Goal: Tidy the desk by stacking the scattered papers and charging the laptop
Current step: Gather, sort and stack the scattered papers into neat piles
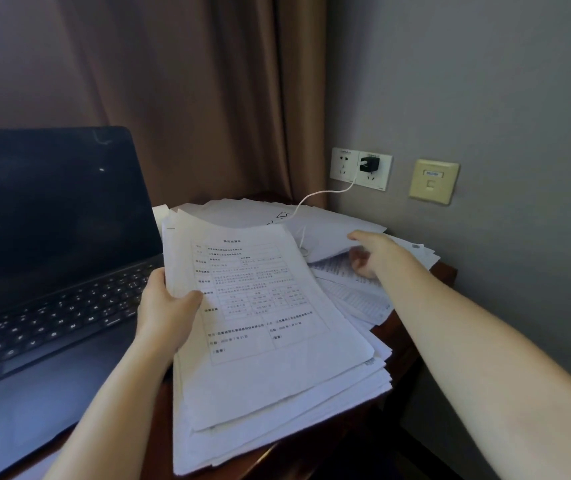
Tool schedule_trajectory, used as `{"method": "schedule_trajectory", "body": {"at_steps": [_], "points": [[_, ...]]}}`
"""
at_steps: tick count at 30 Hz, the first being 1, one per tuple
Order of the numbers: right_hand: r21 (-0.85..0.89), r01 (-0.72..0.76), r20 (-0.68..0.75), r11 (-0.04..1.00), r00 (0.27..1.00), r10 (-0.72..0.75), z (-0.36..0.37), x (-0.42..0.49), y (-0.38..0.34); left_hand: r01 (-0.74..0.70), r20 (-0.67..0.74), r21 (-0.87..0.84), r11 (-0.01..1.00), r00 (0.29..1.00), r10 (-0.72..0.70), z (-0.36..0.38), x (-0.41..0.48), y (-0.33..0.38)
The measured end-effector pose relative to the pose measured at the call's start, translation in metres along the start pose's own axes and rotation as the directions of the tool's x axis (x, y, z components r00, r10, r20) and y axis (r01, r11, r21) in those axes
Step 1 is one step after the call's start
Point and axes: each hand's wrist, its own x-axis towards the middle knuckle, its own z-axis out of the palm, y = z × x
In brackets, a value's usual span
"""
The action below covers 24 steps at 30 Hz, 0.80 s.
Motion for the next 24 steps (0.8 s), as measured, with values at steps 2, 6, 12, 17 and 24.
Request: {"method": "schedule_trajectory", "body": {"at_steps": [2,6,12,17,24], "points": [[-0.107,-0.009,0.039,0.994,0.999,0.013,0.008,0.003,0.005,-0.001,0.004,-0.006,1.000,1.000,0.001,-0.001,0.000,-0.001],[-0.363,0.165,0.004,0.917,0.985,-0.175,0.017,0.012,0.011,-0.001,0.004,-0.006,1.000,1.000,0.001,0.000,0.001,-0.001],[-0.286,0.352,-0.185,0.891,0.892,-0.412,-0.032,0.000,0.012,0.007,0.005,0.000,1.000,1.000,-0.007,0.001,0.003,-0.001],[-0.159,0.534,-0.277,0.831,0.783,-0.556,-0.087,-0.037,0.031,0.037,0.018,0.020,0.999,0.999,-0.038,0.000,0.001,0.001],[0.098,0.557,-0.025,0.825,0.830,-0.557,-0.099,-0.097,0.067,0.034,0.093,0.049,0.998,0.995,-0.038,-0.001,-0.004,0.007]]}}
